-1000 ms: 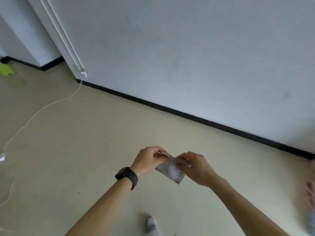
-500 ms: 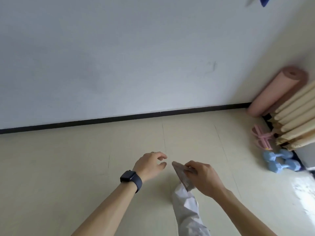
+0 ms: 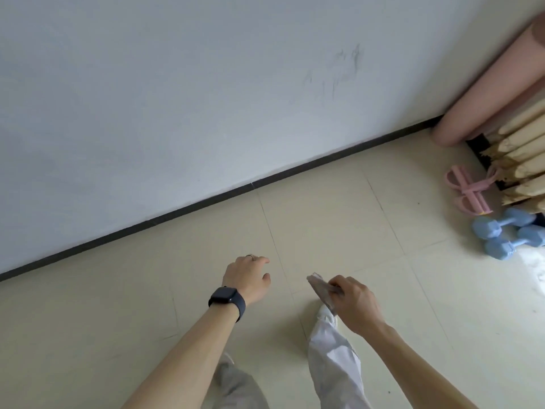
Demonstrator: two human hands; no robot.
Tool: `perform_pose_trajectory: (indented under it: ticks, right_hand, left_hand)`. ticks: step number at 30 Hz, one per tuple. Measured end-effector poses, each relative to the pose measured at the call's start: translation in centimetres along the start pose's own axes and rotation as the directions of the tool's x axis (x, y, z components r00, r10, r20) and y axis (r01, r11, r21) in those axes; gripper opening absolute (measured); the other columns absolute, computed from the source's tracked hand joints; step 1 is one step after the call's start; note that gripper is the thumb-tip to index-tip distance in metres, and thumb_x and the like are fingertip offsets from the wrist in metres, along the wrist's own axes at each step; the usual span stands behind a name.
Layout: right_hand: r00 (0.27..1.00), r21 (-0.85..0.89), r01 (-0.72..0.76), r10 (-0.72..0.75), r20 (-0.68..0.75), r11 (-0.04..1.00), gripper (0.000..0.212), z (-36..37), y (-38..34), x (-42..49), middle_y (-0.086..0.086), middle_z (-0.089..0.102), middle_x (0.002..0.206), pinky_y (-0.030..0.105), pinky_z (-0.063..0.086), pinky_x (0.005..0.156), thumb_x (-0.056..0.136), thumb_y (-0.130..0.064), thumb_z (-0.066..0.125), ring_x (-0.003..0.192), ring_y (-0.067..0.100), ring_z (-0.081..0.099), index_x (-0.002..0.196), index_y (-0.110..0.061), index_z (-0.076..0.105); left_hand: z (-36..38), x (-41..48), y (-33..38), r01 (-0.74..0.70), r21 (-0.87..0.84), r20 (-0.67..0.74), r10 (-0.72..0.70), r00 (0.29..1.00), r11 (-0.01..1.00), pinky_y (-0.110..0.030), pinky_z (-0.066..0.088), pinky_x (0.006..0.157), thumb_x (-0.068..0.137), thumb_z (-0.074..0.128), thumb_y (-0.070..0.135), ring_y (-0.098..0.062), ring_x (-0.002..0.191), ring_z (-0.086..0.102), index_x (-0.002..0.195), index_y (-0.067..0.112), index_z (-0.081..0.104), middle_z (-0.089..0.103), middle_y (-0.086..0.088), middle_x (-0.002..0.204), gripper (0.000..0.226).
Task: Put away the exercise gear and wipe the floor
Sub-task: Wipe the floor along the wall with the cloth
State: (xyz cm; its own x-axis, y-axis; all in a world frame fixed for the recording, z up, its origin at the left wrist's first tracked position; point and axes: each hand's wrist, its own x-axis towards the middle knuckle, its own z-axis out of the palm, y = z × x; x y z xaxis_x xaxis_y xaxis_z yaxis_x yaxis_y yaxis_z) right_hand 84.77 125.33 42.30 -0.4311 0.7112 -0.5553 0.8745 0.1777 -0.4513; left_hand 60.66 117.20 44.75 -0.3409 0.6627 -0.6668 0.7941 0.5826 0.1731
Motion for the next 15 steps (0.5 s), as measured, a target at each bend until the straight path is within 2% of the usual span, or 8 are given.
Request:
perform_pose_trajectory:
  ticks: [4,8,10,13,15]
  right_hand:
    - [0.997,-0.039,-0.055,0.052,-0.061,0.998,0.014,4.9,2.2,6.5,-0.007,0.052,0.075,0.032,0.043,0.059,0.097,-0.029,0.054,0.067,0.025,0.055,0.091,-0.019,0.062]
    - [0.988,-0.049,-0.12,0.114,-0.107,0.992,0.014,11.4,4.5,12.1,-0.008,0.054,0.081,0.029,0.036,0.06,0.099,-0.032,0.052,0.072,0.024,0.054,0.098,-0.022,0.061]
    - [0.979,-0.025,-0.169,0.165,-0.118,0.985,0.017,16.1,5.9,14.9,-0.007,0.057,0.086,0.029,0.039,0.059,0.1,-0.034,0.048,0.076,0.024,0.056,0.099,-0.023,0.061]
    - [0.965,0.022,-0.254,0.255,-0.068,0.967,0.019,22.9,7.9,18.9,-0.007,0.059,0.091,0.033,0.051,0.063,0.099,-0.032,0.043,0.081,0.024,0.06,0.101,-0.025,0.061]
    - [0.957,0.065,-0.285,0.288,-0.043,0.956,0.027,27.3,9.5,21.8,-0.007,0.059,0.09,0.032,0.051,0.063,0.096,-0.04,0.038,0.081,0.022,0.061,0.096,-0.026,0.061]
  left_hand:
    - [2.7,8.6,-1.9,-0.066,0.114,0.106,0.054,0.993,0.991,-0.033,0.04,0.099,0.097,0.042,0.033,-0.02,0.133,0.043,0.143,0.031,0.046,0.048,0.004,0.147,0.046]
    - [7.6,17.0,-4.1,-0.179,0.184,0.15,0.152,0.977,0.966,-0.033,0.038,0.1,0.099,0.04,0.033,-0.02,0.134,0.041,0.144,0.031,0.045,0.05,0.002,0.144,0.045]
    - [11.2,21.5,-5.8,-0.243,0.219,0.154,0.212,0.965,0.945,-0.033,0.038,0.1,0.099,0.039,0.033,-0.02,0.133,0.041,0.144,0.031,0.045,0.052,0.002,0.141,0.045]
    - [17.1,27.9,-8.4,-0.314,0.264,0.19,0.27,0.944,0.912,-0.034,0.036,0.102,0.098,0.04,0.033,-0.02,0.133,0.042,0.142,0.032,0.046,0.053,0.002,0.14,0.044]
    - [21.3,32.0,-10.3,-0.346,0.297,0.193,0.299,0.935,0.89,-0.035,0.035,0.103,0.098,0.041,0.033,-0.02,0.132,0.042,0.141,0.032,0.047,0.053,0.002,0.14,0.044]
